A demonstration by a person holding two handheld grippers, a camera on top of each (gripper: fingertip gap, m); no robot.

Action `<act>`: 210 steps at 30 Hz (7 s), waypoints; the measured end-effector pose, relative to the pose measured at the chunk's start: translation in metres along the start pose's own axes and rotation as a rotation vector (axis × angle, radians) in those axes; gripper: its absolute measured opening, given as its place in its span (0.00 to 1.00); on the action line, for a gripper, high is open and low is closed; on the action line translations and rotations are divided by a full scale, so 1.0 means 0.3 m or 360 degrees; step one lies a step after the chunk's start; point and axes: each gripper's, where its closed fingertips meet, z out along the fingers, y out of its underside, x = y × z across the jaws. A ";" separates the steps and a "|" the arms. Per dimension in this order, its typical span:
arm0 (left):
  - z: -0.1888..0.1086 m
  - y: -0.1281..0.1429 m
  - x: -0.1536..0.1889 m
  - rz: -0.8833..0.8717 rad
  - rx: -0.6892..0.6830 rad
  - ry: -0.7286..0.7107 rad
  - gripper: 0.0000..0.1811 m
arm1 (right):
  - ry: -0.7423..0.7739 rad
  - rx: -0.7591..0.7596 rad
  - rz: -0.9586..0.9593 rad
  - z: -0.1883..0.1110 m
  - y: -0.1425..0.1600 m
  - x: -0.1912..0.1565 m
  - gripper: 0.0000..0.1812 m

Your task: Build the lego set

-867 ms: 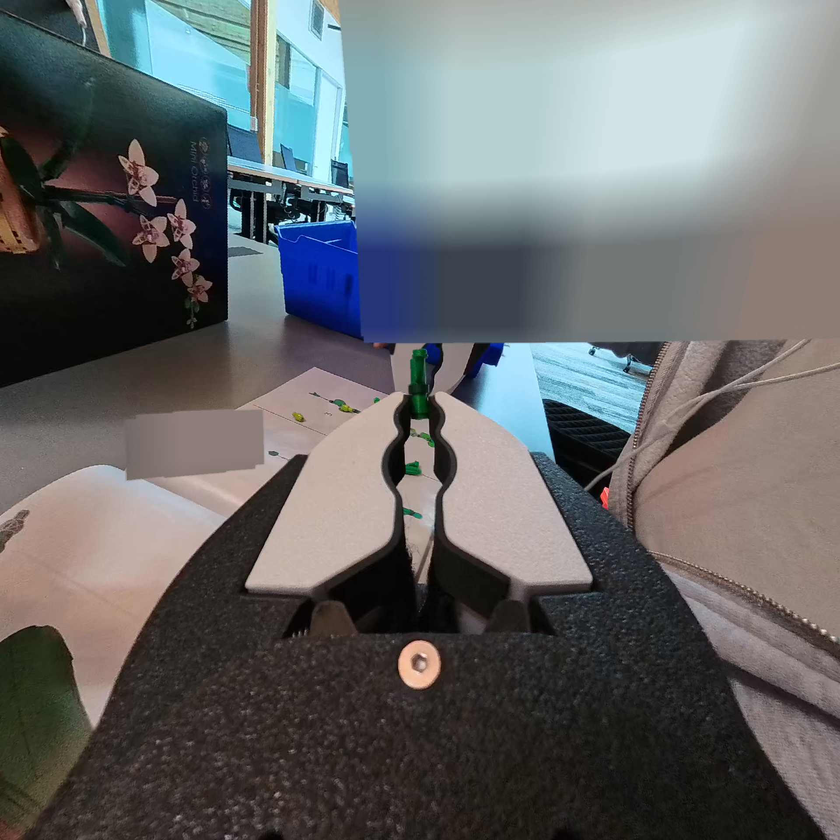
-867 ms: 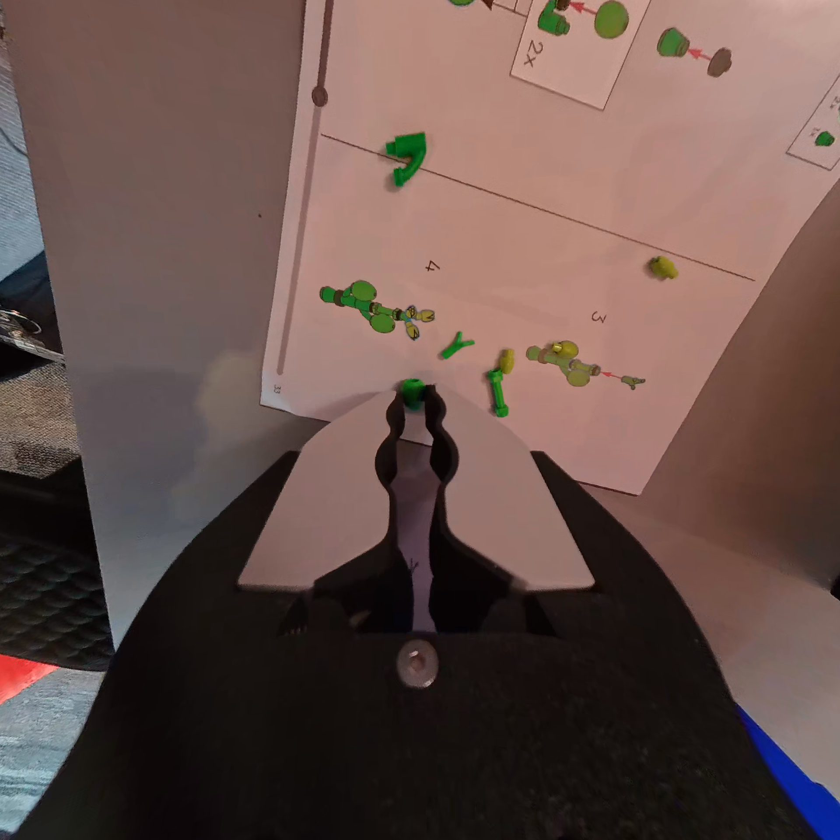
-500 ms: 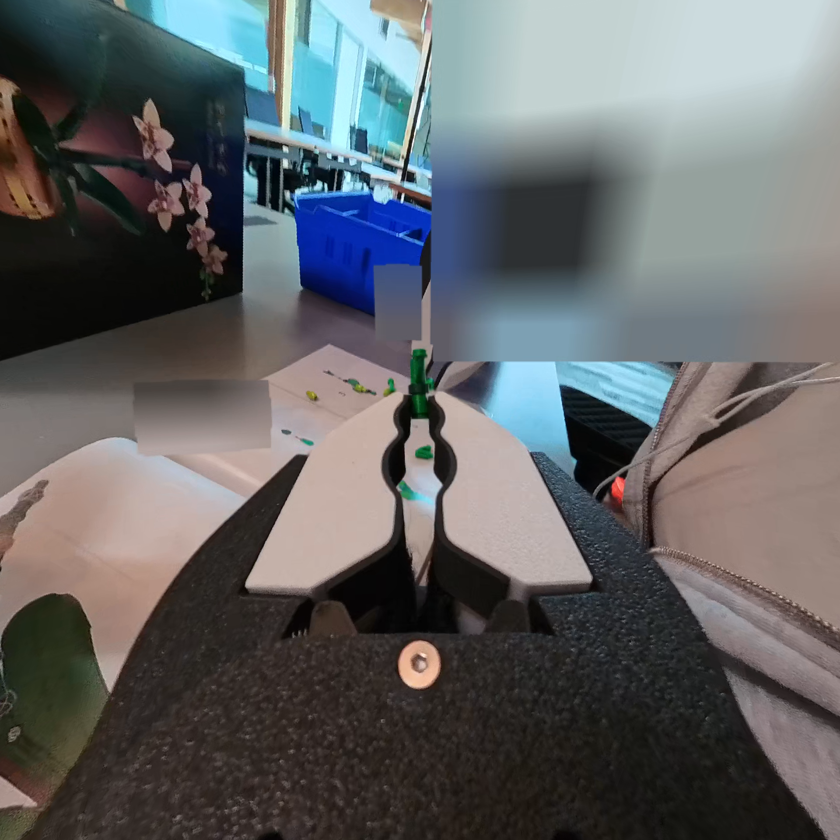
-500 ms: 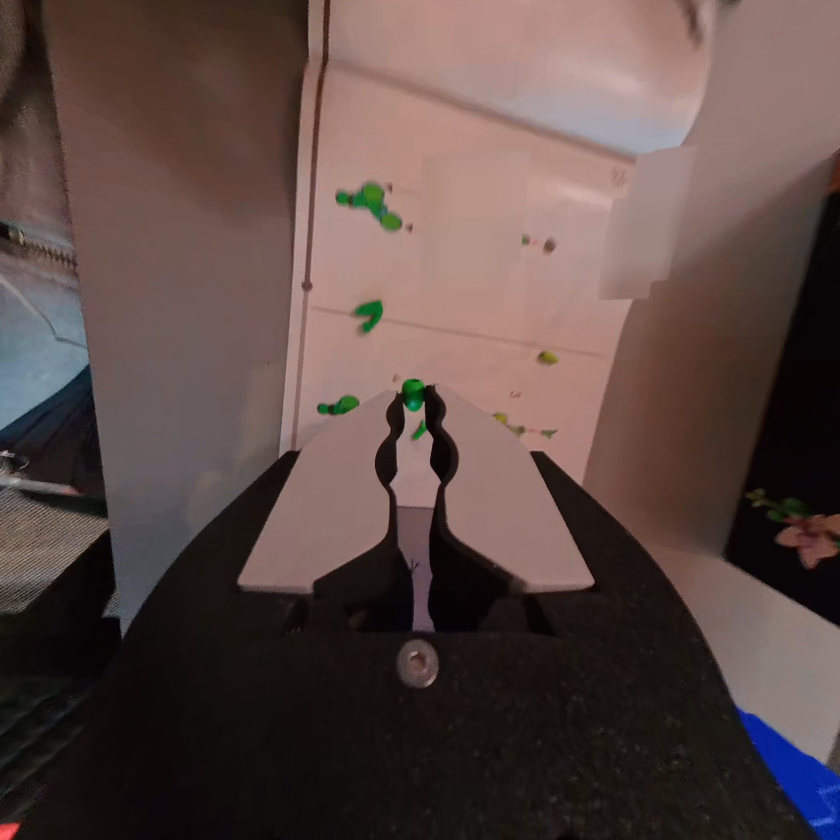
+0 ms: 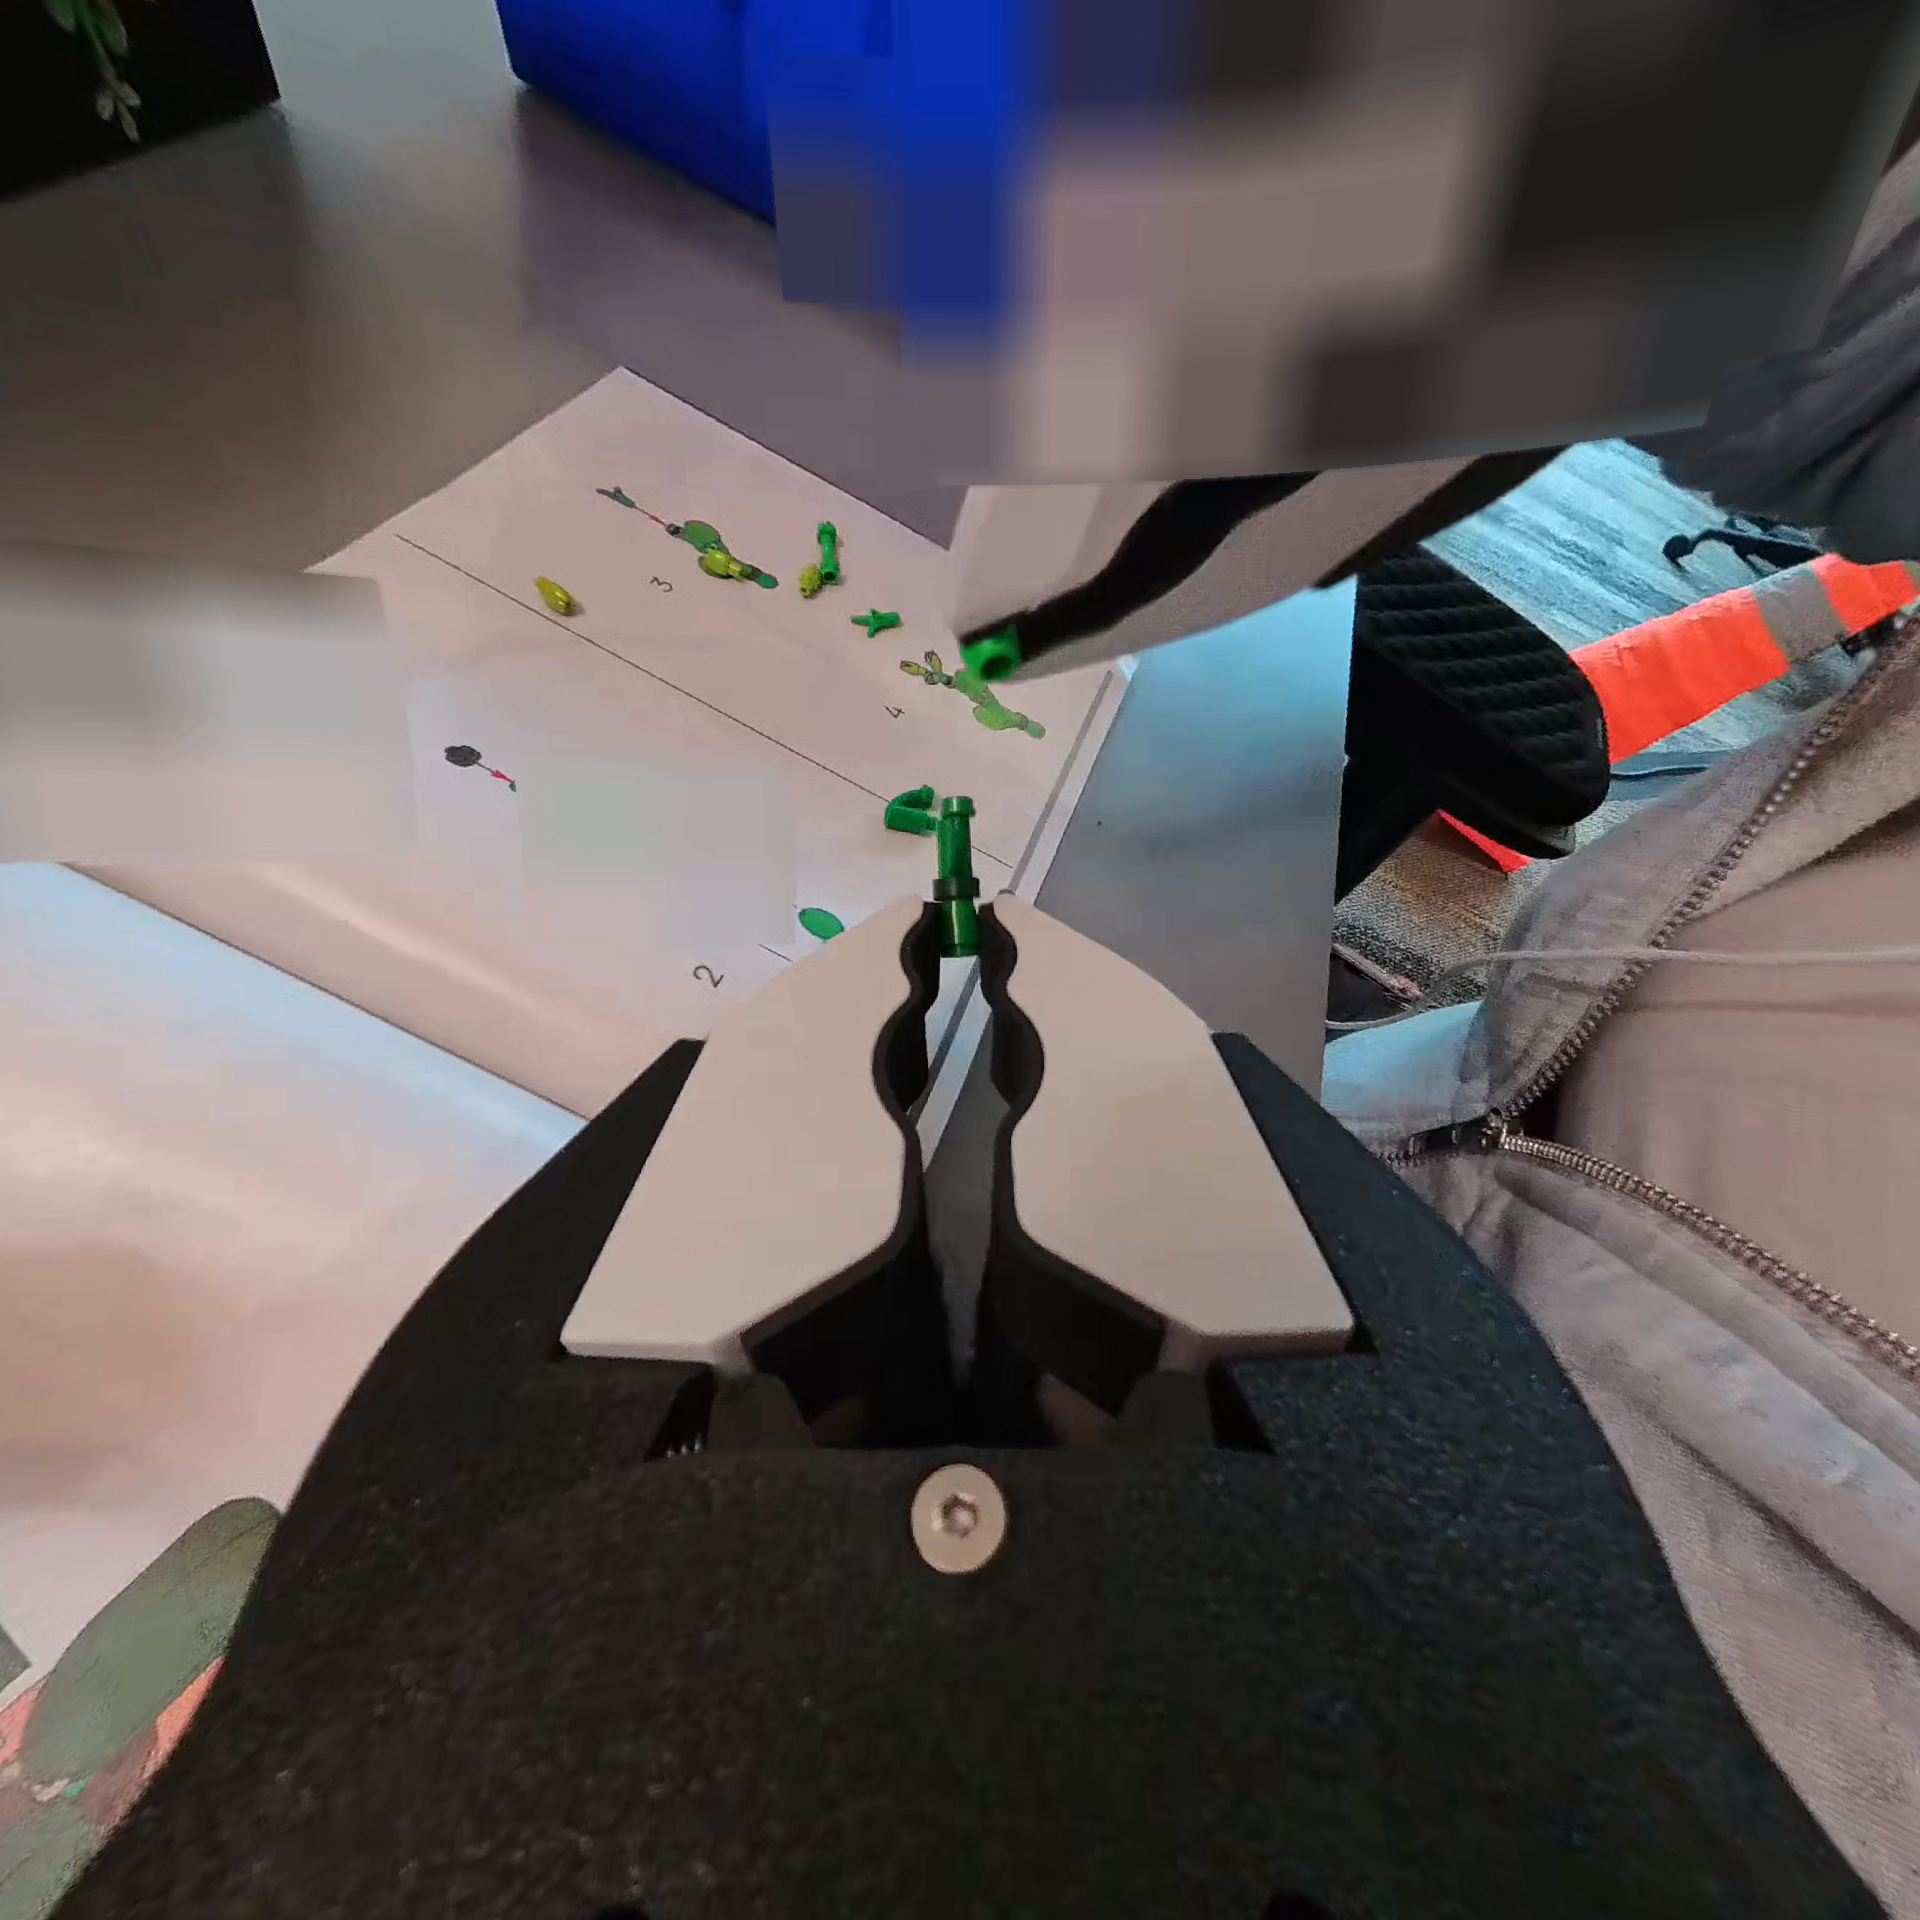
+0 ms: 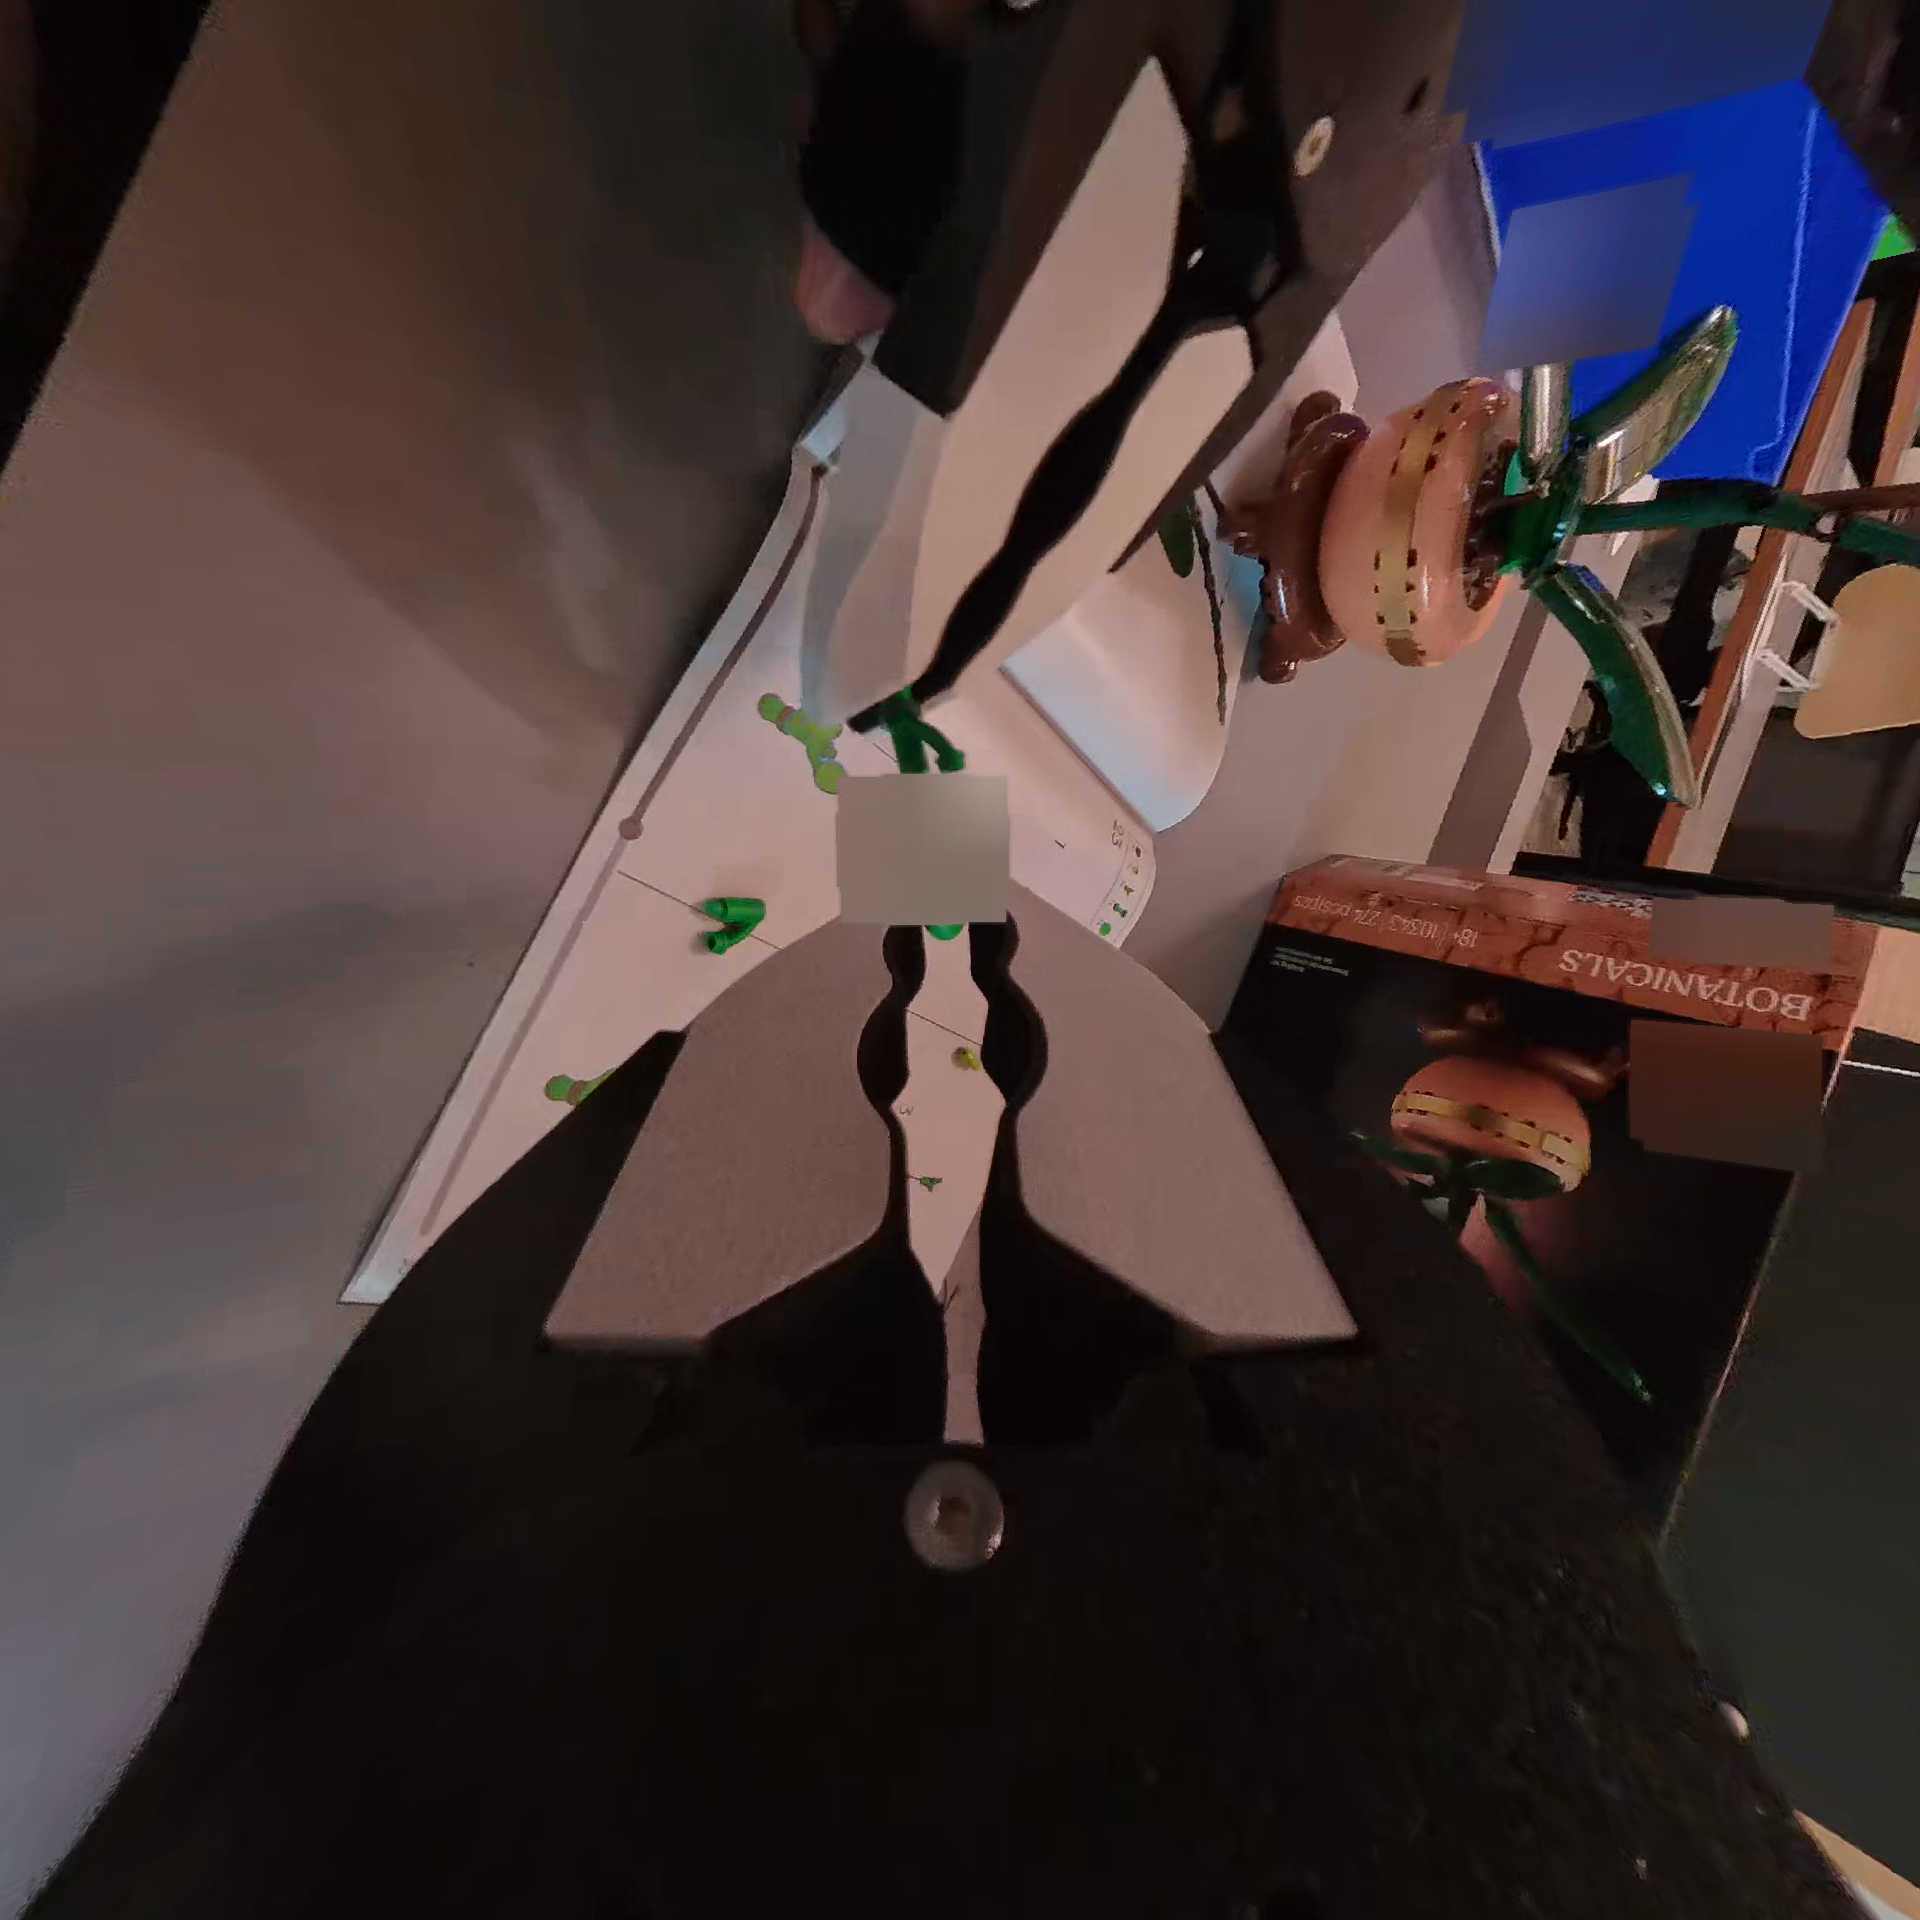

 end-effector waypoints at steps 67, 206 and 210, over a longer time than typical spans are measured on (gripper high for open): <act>0.099 0.069 -0.014 0.0072 -0.0404 -0.0135 0.03 | 0.0248 -0.0290 -0.0430 0.070 0.039 -0.080 0.05; -0.290 -0.335 0.004 0.0618 0.1290 -0.0534 0.03 | 0.0407 -0.0670 0.1809 -0.164 0.515 0.148 0.22; -0.291 -0.306 0.041 0.0504 0.1325 -0.0251 0.03 | 0.0000 -0.0686 0.1881 -0.106 0.660 0.326 0.03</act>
